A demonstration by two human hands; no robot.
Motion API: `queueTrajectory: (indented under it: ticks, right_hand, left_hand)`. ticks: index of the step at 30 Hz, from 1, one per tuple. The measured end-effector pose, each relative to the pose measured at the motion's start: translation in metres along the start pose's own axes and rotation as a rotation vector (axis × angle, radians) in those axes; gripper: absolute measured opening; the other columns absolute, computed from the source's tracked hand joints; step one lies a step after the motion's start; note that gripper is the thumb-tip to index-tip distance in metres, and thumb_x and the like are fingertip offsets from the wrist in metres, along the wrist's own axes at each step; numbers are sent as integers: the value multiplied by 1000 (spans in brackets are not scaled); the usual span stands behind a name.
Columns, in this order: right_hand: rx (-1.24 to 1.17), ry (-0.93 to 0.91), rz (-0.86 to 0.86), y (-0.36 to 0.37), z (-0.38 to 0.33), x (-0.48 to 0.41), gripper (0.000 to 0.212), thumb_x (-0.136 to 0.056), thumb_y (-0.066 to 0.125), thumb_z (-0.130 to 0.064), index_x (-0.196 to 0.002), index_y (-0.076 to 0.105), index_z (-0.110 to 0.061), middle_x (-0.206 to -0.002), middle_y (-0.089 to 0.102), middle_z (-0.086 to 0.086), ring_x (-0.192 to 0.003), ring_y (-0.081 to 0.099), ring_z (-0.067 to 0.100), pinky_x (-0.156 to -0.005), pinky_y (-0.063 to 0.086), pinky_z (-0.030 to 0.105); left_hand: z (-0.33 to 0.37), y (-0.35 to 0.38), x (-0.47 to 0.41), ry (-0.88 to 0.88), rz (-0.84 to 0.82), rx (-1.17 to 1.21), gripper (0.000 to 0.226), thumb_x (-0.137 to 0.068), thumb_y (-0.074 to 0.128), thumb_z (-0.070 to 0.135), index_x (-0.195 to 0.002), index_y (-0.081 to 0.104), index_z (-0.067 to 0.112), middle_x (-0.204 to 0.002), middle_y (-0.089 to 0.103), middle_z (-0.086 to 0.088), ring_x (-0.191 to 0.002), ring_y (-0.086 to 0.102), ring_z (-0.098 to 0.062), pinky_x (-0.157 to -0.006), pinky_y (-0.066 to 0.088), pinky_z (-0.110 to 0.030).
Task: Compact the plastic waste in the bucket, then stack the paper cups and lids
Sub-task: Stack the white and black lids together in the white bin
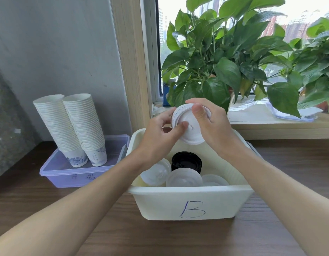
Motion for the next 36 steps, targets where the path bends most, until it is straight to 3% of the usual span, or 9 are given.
queueTrajectory:
  ticks: [8,12,15,18,20,22,25,29,36]
  right_hand:
    - [35,8,14,2,2,-1,30,-93,43,-48,-105,63,-29,-106,66,4,-101,59,18,-91,46,32]
    - [52,-5,17,4,1,-1,29,-94,42,-47,-104,62,-29,-103,66,4,-100,58,20,-89,46,31]
    - [60,-5,-5,3,1,-1,29,-97,41,-44,-106,62,-25,-103,65,-3,-98,58,11,-86,43,21]
    - [36,144,-144,3,5,4,32,-101,35,-41,-114,57,-21,-106,62,-1,-91,54,-7,-81,41,8]
    - [-65,302,-228,0,9,8,47,-97,29,-52,-120,53,-18,-112,63,11,-97,59,3,-92,51,25]
    - [-134,486,-259,-6,11,13,56,-95,24,-60,-122,51,-18,-107,69,19,-95,69,21,-89,56,42]
    - [160,693,-454,-12,16,26,52,-99,35,-51,-110,57,-4,-94,71,22,-73,70,24,-74,56,35]
    - [393,785,-790,-3,25,47,43,-89,61,-46,-104,58,-5,-97,70,13,-69,71,20,-64,57,27]
    - [464,813,-909,12,31,56,35,-81,77,-30,-100,54,-11,-81,63,6,-62,63,19,-56,54,24]
  left_hand:
    - [1,-1,1,30,11,29,32,-95,63,22,-126,66,16,-110,73,-7,-103,67,-17,-91,53,-32]
    - [1,-2,1,22,13,31,34,-94,64,27,-127,66,19,-111,74,-2,-104,67,-12,-91,54,-27]
    - [-1,-1,1,-4,-2,7,27,-99,60,21,-126,64,18,-111,72,-6,-102,67,-16,-88,56,-31]
    - [-6,-6,-1,-130,-49,-57,30,-101,55,26,-130,62,23,-108,71,-5,-99,67,-22,-78,61,-35]
    - [-10,-20,-4,-202,-51,-136,29,-101,55,31,-128,62,29,-103,72,2,-91,68,-19,-73,60,-35]
    - [-10,-38,-6,-215,-25,-181,22,-100,55,31,-120,65,32,-94,71,8,-79,66,-13,-66,59,-33]
    - [-7,-57,-7,-210,12,-201,17,-101,55,29,-112,68,32,-87,71,8,-67,65,-9,-61,59,-32]
    - [-4,-60,-6,-276,-71,-165,13,-100,58,25,-107,69,29,-86,71,-1,-65,67,-15,-64,62,-39]
    - [-8,-54,1,-338,-133,-188,15,-98,59,26,-108,70,21,-92,71,-12,-63,67,-16,-56,60,-32]
Point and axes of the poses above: each hand's wrist, its own x-axis away from the middle knuckle, its own y-axis out of the palm, z = x × y, the point moved 4 cm from there along -x, towards the middle knuckle
